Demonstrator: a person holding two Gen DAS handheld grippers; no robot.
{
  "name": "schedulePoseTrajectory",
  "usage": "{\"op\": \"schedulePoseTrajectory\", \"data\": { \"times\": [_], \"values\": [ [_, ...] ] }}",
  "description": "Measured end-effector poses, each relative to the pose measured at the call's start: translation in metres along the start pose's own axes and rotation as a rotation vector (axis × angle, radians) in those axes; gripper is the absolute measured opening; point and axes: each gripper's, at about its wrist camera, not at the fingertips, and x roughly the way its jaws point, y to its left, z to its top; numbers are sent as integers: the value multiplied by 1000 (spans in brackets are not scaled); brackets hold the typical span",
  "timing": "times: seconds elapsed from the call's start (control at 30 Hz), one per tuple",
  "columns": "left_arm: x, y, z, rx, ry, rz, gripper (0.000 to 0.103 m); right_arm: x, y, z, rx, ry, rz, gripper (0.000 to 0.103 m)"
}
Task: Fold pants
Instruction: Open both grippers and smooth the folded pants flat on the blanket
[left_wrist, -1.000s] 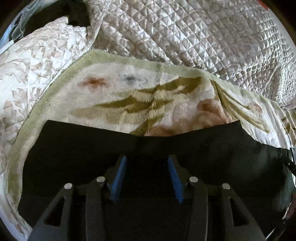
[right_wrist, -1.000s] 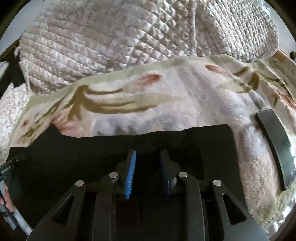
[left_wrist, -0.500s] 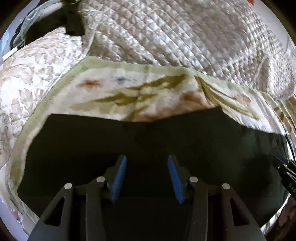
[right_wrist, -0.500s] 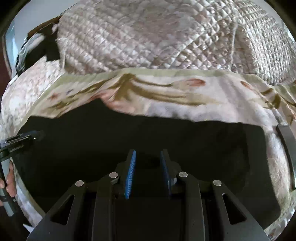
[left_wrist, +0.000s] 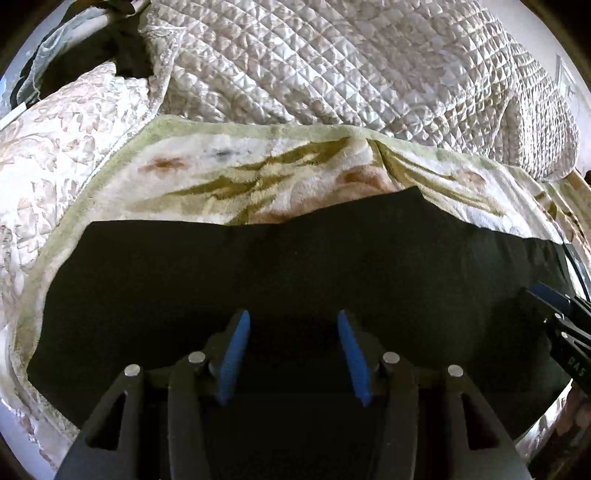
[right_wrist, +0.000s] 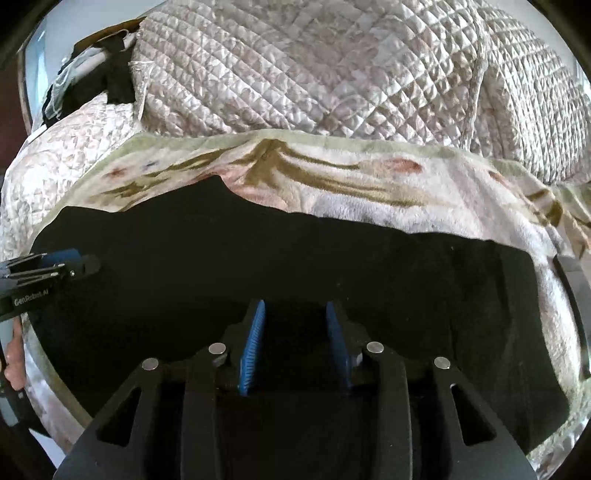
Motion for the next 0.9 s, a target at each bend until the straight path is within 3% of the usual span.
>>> {"op": "schedulePoseTrajectory", "data": {
  "times": [0.2,0.33,0.47,0.77,0.9],
  "values": [
    [-6,17,1,-35,-21,39,53,-12,-23,2,88,-42,-48,35],
    [1,28,0,-63,1,59,53,-1,-36,0,139,15,-63,35],
    [0,30,0,-74,1,53,53,-4,-35,1,135,-2,-66,35],
    [-8,52,2,-116,-28,99,53,-8,-26,2,119,-20,-3,35],
    [-8,76,4,-169,-33,153,53,-9,-18,3,90,-31,21,35]
  ]
}}
